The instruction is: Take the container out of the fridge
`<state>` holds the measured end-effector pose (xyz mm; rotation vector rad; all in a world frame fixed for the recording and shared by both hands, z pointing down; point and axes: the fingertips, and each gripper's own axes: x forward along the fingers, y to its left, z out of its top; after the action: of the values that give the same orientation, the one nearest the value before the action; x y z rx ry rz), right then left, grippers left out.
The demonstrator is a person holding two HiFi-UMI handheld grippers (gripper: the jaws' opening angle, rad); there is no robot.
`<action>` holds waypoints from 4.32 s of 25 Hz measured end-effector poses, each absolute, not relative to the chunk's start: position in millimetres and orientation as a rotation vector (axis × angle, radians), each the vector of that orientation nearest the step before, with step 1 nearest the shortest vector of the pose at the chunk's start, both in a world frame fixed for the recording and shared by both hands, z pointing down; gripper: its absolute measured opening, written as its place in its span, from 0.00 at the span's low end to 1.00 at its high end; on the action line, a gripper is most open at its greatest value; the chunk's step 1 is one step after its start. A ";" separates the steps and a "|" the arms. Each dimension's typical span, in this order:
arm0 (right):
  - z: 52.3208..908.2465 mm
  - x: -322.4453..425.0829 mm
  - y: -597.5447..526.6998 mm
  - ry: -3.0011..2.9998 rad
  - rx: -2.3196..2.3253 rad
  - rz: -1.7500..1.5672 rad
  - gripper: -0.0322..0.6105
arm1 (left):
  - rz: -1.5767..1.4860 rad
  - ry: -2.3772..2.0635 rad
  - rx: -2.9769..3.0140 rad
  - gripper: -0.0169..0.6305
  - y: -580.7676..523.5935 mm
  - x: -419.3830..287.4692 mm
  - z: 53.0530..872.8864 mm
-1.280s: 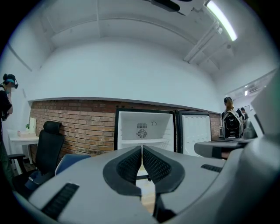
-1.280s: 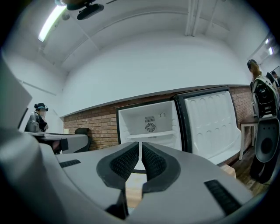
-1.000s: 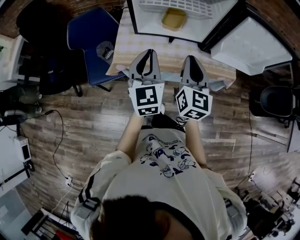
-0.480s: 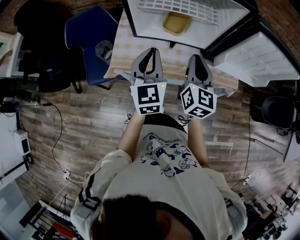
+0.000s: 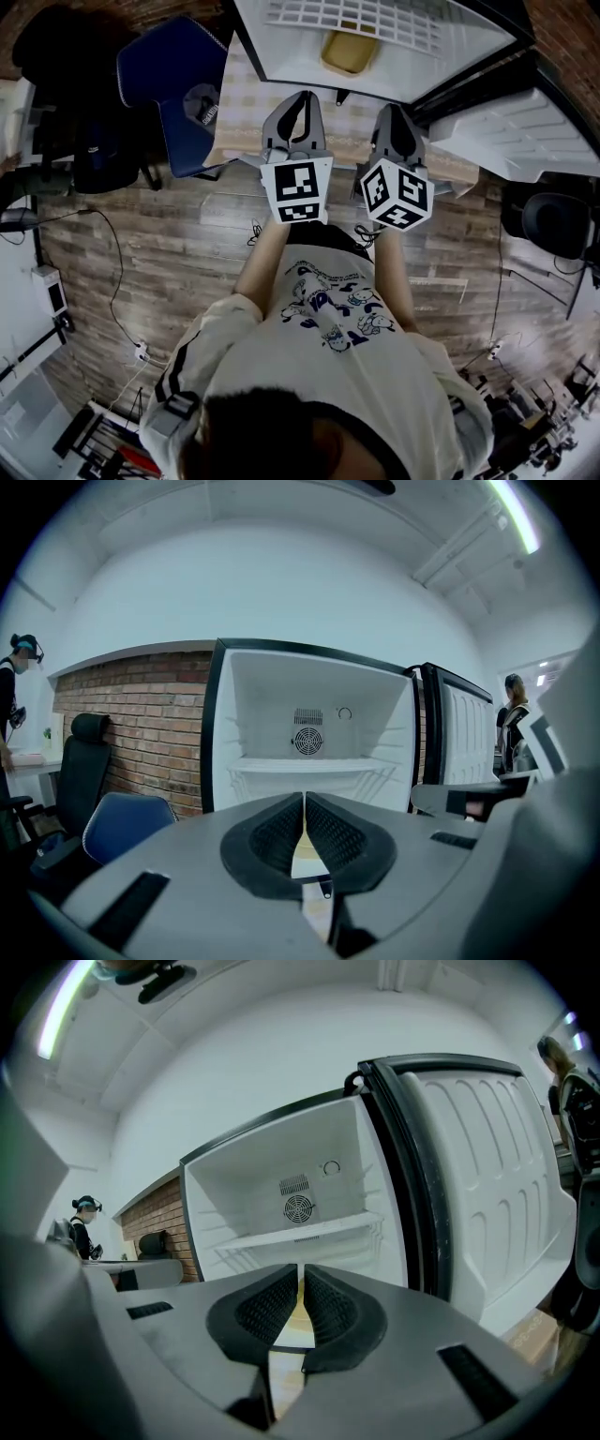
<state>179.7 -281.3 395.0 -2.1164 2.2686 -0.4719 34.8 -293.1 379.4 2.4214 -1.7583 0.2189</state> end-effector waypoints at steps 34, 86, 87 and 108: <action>509.6 187.4 -422.6 1.947 -2.178 -1.104 0.12 | 0.420 -1.504 2.451 0.06 -412.3 45.7 455.9; 573.3 191.8 -457.1 1.798 -2.337 -1.500 0.20 | 0.465 -1.440 2.424 0.06 -449.4 35.2 479.2; 574.2 191.8 -457.3 1.798 -2.339 -1.502 0.19 | 0.465 -1.434 2.427 0.06 -449.8 35.8 479.9; 573.8 194.4 -436.2 1.776 -2.458 -1.455 0.11 | 0.465 -1.328 2.510 0.06 -450.7 44.5 488.2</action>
<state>194.4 -436.2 573.8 -2.4581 1.7756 -1.4549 44.5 -450.7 488.2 2.5099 -1.3283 0.4652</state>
